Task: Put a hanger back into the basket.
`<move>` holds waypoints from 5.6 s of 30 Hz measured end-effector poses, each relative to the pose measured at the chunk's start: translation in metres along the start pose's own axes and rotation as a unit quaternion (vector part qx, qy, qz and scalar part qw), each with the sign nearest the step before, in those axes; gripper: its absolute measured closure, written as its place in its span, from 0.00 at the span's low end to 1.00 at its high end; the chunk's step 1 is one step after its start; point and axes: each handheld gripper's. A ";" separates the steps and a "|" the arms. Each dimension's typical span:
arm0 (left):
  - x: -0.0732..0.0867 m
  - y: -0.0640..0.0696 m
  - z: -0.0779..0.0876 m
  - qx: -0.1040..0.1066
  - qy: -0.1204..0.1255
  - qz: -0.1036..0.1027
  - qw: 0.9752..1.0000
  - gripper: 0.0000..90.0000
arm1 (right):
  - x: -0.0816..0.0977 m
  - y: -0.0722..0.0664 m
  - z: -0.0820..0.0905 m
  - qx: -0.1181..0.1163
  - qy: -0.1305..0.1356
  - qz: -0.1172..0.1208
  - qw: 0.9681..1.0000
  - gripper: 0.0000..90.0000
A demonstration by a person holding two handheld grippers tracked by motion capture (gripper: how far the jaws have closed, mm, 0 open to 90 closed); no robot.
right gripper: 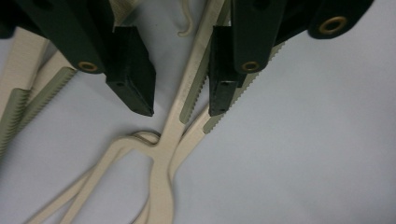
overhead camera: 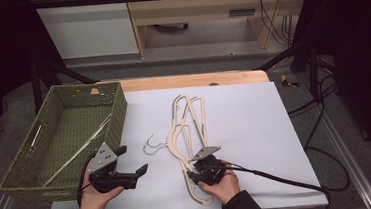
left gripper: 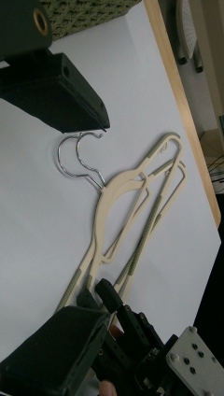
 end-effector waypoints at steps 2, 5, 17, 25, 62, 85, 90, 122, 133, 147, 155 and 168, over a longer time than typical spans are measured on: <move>0.000 0.000 0.000 0.001 0.000 0.000 1.000 0.08 | 0.000 0.001 0.000 -0.004 0.000 0.001 1.000 0.75; 0.000 0.002 -0.001 0.002 -0.001 -0.001 1.000 0.08 | 0.000 0.002 0.001 -0.001 -0.008 -0.007 1.000 0.83; 0.001 0.003 -0.002 0.004 -0.004 0.000 1.000 0.09 | 0.001 0.019 0.010 0.030 -0.025 -0.049 0.998 0.88; 0.001 0.005 -0.004 0.005 -0.005 0.001 1.000 0.09 | 0.003 0.016 0.006 0.042 -0.016 -0.021 0.999 0.85; -0.002 -0.011 -0.107 0.029 -0.136 -0.009 0.990 0.44 | -0.008 0.018 0.044 0.015 0.013 -0.028 0.999 0.89; 0.007 -0.014 -0.126 0.056 -0.193 -0.039 0.979 0.94 | -0.005 0.014 0.045 0.009 0.004 -0.019 1.000 0.89; 0.004 -0.009 -0.120 0.053 -0.197 -0.046 0.978 0.96 | -0.001 0.010 0.045 0.007 0.000 -0.020 1.000 0.89; -0.010 0.018 -0.107 0.044 -0.229 -0.021 0.972 0.97 | -0.023 -0.008 0.001 0.011 0.053 0.070 0.996 0.52; -0.011 0.024 -0.108 0.046 -0.227 -0.019 0.973 0.97 | -0.016 -0.011 -0.014 0.021 0.026 0.114 0.993 0.80; -0.022 0.022 -0.092 0.072 -0.178 -0.015 0.981 0.90 | -0.018 -0.014 -0.004 0.016 0.025 0.150 0.988 0.85; -0.043 0.016 -0.056 0.051 -0.073 -0.023 0.996 0.61 | -0.020 -0.014 0.003 0.021 0.025 0.151 0.988 0.86; -0.057 -0.005 -0.005 0.007 0.039 -0.009 0.999 0.15 | -0.028 0.002 0.043 0.049 0.056 0.138 0.988 0.91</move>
Point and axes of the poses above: each handheld gripper's, and its own axes: z roughly backward along the jaws, x roughly out of its underside, y roughly to its right, and after that the axes turned 1 degree about y, right-handed
